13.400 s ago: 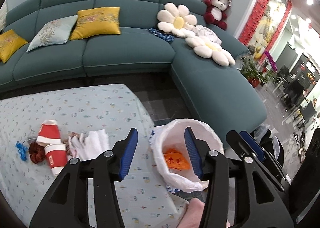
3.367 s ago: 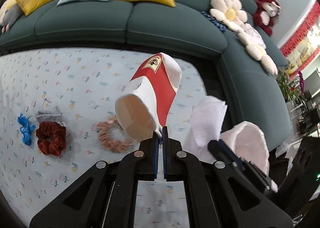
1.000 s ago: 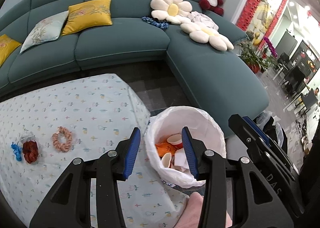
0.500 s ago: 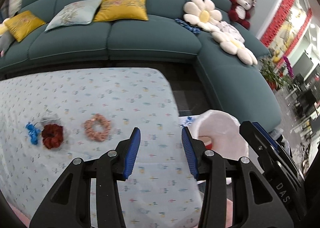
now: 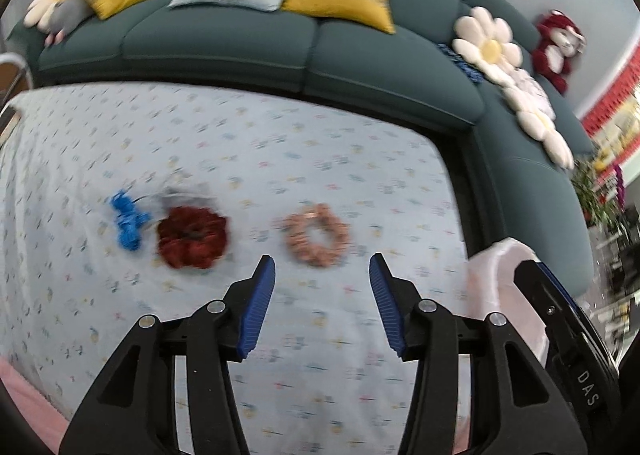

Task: Collect trash
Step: 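Move both grippers back to the bed toward the two scrunchies, then grasp the dark red scrunchie with the left gripper while the right grasps the pink scrunchie, then carry both scrunchies over the bin, then open both grippers over the bin to drop the scrunchies, then move both grippers back to the bed toward the blue cord and grey pouch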

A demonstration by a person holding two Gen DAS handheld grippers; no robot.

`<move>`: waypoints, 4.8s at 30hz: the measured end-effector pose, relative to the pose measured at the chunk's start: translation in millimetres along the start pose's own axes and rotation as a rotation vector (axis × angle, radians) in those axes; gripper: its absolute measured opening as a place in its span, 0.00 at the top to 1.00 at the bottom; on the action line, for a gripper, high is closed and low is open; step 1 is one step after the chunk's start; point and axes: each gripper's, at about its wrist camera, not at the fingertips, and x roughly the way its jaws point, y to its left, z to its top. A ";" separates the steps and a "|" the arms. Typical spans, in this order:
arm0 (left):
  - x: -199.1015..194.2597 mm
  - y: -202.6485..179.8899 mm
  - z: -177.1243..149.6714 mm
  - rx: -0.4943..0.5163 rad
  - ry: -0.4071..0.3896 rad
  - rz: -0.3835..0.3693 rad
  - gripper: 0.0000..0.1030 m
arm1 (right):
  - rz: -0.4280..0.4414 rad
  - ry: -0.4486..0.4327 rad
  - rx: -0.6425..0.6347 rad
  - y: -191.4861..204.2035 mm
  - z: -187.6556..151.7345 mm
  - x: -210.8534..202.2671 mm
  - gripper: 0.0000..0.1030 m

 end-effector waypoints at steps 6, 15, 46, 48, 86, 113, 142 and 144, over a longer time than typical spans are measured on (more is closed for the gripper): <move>20.3 55.7 -0.4 -0.064 0.037 0.072 0.54 | 0.009 0.078 -0.030 24.6 -10.9 45.3 0.69; 63.9 123.5 10.6 -0.196 0.103 0.132 0.42 | -0.013 0.184 -0.037 46.1 -19.5 117.9 0.69; 111.3 106.7 -0.3 -0.147 0.166 0.110 0.86 | -0.063 0.307 -0.033 36.1 -49.9 184.7 0.90; 104.9 100.5 -1.2 -0.138 0.158 0.103 0.91 | -0.057 0.292 -0.027 34.9 -47.4 175.5 0.90; -41.8 -170.6 -22.5 0.318 -0.070 -0.095 0.92 | -0.100 -0.180 0.131 -95.2 24.6 -78.9 0.91; -36.2 -299.9 -78.0 0.557 -0.038 -0.155 0.91 | -0.196 -0.248 0.320 -221.6 -7.8 -136.5 0.91; -37.0 -279.4 -60.4 0.471 -0.024 -0.172 0.75 | -0.200 -0.239 0.286 -207.0 -2.3 -133.1 0.74; -38.8 -273.9 -58.2 0.459 -0.026 -0.171 0.75 | -0.197 -0.237 0.275 -201.2 -0.3 -131.9 0.74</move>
